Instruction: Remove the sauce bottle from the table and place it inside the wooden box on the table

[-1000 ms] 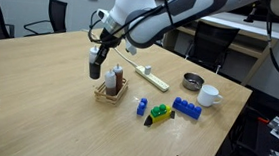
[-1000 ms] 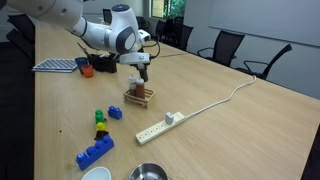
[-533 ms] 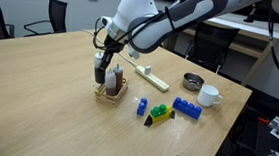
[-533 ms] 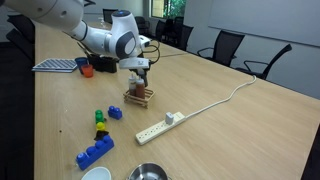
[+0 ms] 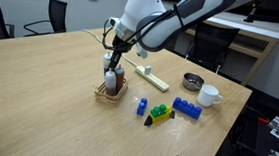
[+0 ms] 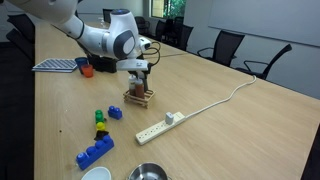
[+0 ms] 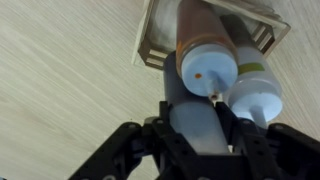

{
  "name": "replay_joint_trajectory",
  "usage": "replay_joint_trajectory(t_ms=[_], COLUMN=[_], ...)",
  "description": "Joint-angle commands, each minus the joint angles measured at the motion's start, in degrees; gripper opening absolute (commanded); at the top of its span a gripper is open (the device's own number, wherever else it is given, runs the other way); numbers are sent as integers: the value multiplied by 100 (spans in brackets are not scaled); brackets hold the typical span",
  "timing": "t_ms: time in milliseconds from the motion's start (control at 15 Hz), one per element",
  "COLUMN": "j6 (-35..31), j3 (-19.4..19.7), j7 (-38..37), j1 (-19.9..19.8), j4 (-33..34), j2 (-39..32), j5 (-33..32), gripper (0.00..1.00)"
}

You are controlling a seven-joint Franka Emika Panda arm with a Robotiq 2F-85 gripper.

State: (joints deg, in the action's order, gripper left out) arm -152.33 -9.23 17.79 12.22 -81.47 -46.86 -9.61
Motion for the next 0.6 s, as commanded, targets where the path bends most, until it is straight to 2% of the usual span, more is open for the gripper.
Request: replay_joint_trajectory(t_ms=[0,533], j6=[30,151], j3=[-36,-82], j7=[-86,-66], j1=[-92,-132], j4=[-583,-487], j2=[351,143], j5=[18,58], gripper=[24,24])
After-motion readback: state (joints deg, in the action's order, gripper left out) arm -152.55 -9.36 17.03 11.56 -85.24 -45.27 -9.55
